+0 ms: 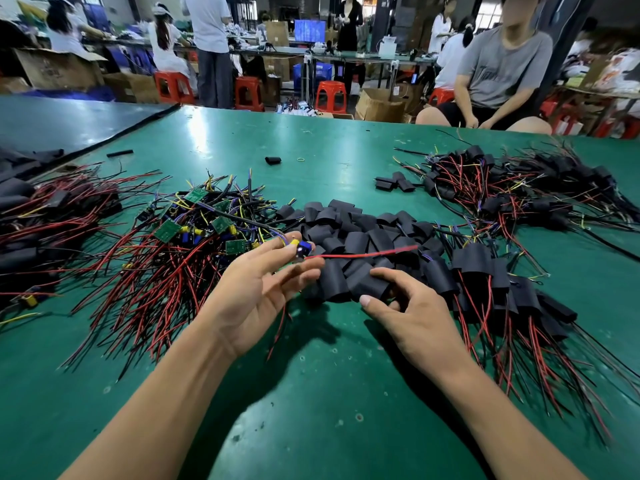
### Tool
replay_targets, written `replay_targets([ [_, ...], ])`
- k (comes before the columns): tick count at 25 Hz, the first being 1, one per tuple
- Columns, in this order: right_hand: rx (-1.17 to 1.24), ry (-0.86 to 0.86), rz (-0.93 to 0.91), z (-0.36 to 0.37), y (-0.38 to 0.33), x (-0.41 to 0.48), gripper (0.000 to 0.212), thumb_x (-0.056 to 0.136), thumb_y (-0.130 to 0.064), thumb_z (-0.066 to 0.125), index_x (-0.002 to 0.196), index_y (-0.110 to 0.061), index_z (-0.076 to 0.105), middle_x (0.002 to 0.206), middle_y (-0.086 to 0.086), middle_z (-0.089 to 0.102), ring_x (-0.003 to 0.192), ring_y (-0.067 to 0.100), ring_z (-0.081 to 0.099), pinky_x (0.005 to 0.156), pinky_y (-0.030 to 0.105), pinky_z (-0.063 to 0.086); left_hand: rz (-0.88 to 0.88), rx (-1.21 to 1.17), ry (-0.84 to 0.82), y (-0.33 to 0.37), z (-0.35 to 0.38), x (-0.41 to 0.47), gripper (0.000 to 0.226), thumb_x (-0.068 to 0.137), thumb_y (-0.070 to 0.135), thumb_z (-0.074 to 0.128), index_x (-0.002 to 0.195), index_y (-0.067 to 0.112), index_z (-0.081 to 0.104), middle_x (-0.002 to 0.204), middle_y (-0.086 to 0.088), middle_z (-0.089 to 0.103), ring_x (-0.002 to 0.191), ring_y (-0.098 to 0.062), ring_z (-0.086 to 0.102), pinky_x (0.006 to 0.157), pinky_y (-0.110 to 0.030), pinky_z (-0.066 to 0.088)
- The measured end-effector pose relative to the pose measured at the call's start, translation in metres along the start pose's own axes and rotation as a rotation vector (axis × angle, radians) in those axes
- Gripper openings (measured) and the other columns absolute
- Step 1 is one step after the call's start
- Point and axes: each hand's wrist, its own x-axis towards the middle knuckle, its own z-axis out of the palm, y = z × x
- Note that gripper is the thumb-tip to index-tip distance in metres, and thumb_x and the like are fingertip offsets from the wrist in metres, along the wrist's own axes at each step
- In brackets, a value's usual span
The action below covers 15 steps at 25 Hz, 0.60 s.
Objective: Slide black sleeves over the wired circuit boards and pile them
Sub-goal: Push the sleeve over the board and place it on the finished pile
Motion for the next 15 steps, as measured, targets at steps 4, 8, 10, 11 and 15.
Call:
replay_targets([
  [4,0.037,0.034,0.006,-0.001,0.003,0.003,0.033,0.083,-0.024,0.079,0.114,-0.032,0.069,0.058,-0.009,0.045,0.051,0.005,0.037,0.053,0.017,0.037,0.054,-0.019,0.020,0.002,-0.001,0.000,0.012,0.087,0.000,0.059,0.098,-0.002,0.058,0.089,-0.020,0.071,0.082,-0.029,0.075,0.065,-0.026,0.060],
  [8,0.171,0.075,0.027,-0.004,0.009,0.009,0.030,0.083,-0.024,0.079,0.111,-0.026,0.070,0.068,-0.012,0.058,0.060,0.007,0.047,0.060,0.021,0.043,0.040,0.065,0.086,-0.002,-0.004,0.001,0.006,0.092,-0.002,0.056,0.091,0.003,0.060,0.082,-0.015,0.071,0.078,-0.030,0.074,0.065,-0.029,0.062],
  [10,0.312,0.096,0.047,-0.006,0.008,0.012,0.024,0.085,-0.022,0.078,0.108,-0.023,0.071,0.067,-0.015,0.062,0.059,0.004,0.051,0.057,0.017,0.043,0.032,0.092,0.120,-0.004,-0.005,0.002,0.011,0.093,-0.005,0.052,0.092,0.003,0.059,0.077,-0.015,0.071,0.076,-0.030,0.074,0.067,-0.031,0.062],
  [11,0.387,0.112,0.067,-0.007,0.008,0.013,0.020,0.086,-0.021,0.077,0.106,-0.021,0.072,0.067,-0.013,0.064,0.057,0.003,0.052,0.054,0.015,0.043,0.036,0.099,0.138,-0.004,-0.005,0.003,0.013,0.093,-0.006,0.051,0.091,0.004,0.059,0.076,-0.015,0.070,0.076,-0.030,0.074,0.069,-0.032,0.062],
  [15,0.600,0.171,0.163,-0.012,0.002,0.017,0.006,0.092,-0.023,0.069,0.095,-0.019,0.072,0.070,-0.002,0.068,0.048,0.005,0.047,0.044,0.015,0.038,0.093,0.096,0.202,-0.002,-0.007,0.006,0.016,0.093,-0.009,0.049,0.090,0.002,0.060,0.082,-0.018,0.066,0.079,-0.032,0.074,0.073,-0.033,0.062],
])
